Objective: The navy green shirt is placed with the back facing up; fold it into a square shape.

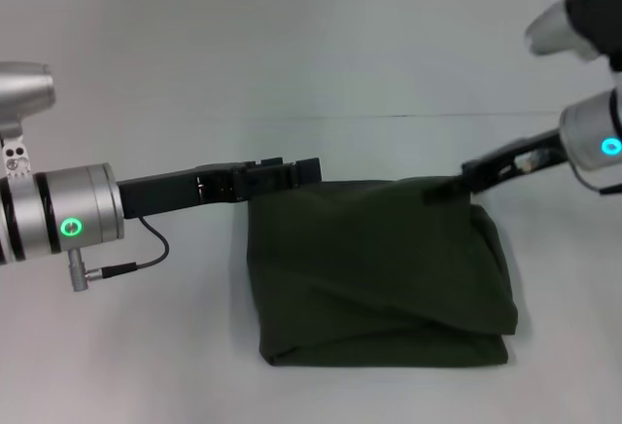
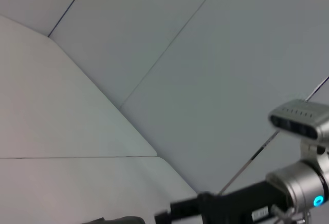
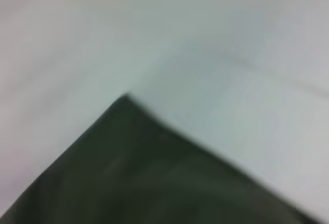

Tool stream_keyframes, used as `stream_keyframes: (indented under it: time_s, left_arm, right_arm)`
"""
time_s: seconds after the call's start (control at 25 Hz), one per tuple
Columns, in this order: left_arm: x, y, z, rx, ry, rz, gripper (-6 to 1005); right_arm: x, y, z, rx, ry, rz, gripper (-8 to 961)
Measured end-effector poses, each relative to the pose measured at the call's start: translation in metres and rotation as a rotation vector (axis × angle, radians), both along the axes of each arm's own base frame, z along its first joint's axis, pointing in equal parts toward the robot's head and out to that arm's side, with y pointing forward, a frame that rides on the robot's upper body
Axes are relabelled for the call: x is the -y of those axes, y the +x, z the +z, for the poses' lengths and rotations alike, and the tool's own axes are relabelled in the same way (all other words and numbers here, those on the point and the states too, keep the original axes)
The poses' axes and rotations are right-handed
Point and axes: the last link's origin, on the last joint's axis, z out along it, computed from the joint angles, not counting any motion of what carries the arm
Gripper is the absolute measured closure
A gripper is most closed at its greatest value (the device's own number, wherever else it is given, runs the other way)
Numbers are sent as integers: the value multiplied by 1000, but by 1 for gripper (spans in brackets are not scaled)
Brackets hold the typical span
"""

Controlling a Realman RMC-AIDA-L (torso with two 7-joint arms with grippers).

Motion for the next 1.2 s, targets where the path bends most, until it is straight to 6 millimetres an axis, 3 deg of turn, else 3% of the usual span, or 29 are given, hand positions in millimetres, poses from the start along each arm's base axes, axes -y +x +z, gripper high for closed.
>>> stream_keyframes:
  time_s: [0.16, 0.44, 0.68, 0.96, 1.2]
  left_arm:
    - [0, 0, 0, 6, 0, 3, 49]
    - [0, 2, 0, 16, -3, -2, 49]
    - [1, 2, 0, 18, -4, -2, 49]
    - [0, 3, 1, 22, -2, -4, 51]
    - [4, 3, 5, 10, 2, -54, 50]
  right_arm:
    - [-7, 4, 0, -1, 65, 6, 15]
    - [-4, 8, -36, 88, 31, 30, 15]
    - [2, 16, -46, 118, 8, 2, 15]
    - [4, 20, -35, 85, 6, -31, 15]
    - [3, 3, 17, -106, 151, 93, 15]
